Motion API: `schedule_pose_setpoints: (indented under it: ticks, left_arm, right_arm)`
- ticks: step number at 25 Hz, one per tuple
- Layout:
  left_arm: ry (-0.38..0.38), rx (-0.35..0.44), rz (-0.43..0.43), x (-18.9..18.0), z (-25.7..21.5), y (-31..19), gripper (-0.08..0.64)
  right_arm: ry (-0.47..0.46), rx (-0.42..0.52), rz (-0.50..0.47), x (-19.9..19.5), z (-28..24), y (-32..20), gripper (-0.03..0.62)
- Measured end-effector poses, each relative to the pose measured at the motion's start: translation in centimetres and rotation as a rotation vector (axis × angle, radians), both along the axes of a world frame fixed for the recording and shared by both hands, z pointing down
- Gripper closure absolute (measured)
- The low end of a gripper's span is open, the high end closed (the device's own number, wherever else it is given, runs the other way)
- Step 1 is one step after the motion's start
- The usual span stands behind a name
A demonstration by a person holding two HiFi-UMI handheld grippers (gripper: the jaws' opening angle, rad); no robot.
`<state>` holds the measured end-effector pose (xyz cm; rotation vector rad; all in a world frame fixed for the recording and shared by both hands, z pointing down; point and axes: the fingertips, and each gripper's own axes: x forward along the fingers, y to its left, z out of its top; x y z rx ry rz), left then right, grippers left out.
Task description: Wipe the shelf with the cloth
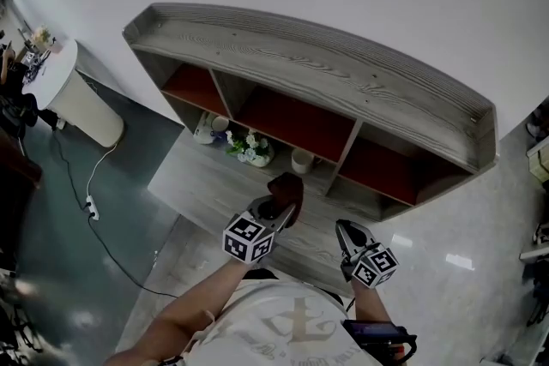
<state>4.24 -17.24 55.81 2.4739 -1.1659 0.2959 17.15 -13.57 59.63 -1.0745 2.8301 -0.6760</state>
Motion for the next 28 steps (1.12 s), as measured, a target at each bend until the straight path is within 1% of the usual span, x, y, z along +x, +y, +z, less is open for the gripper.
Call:
schedule_pose_setpoints:
  ticks: [4, 9, 15, 18, 20, 22, 25, 28]
  left_arm:
    - [0.025, 0.024, 0.038, -0.7, -1.8, -1.4, 0.463]
    - [0.057, 0.057, 0.078, -0.5, -4.6, -3.3, 0.463]
    - [0.045, 0.116, 0.129, 1.3, -7.8, -6.0, 0.463]
    - [0.031, 0.121, 0.192, 3.1, -9.2, -7.5, 0.462]
    - [0.002, 0.110, 0.241, 4.5, -9.6, -8.5, 0.462]
    - [-0.052, 0.101, 0.259, 5.6, -9.6, -9.8, 0.462]
    - [-0.135, 0.068, 0.240, 6.5, -9.2, -11.9, 0.460]
    - [-0.187, 0.045, 0.231, 7.3, -8.8, -13.4, 0.460]
  right_arm:
    - [0.007, 0.011, 0.003, -1.7, -0.7, -0.7, 0.588]
    - [0.016, 0.021, 0.011, -3.2, -1.4, -1.1, 0.588]
    - [0.025, 0.030, 0.025, -4.0, -2.1, -1.3, 0.588]
    - [0.030, 0.029, 0.033, -4.2, -2.1, -1.1, 0.588]
    - [0.036, 0.026, 0.043, -4.1, -2.0, -0.9, 0.588]
    - [0.038, 0.021, 0.057, -3.8, -1.9, -0.6, 0.588]
    - [0.036, 0.016, 0.083, -3.2, -2.0, -0.2, 0.588]
    - [0.038, 0.012, 0.110, -2.5, -1.9, 0.0, 0.588]
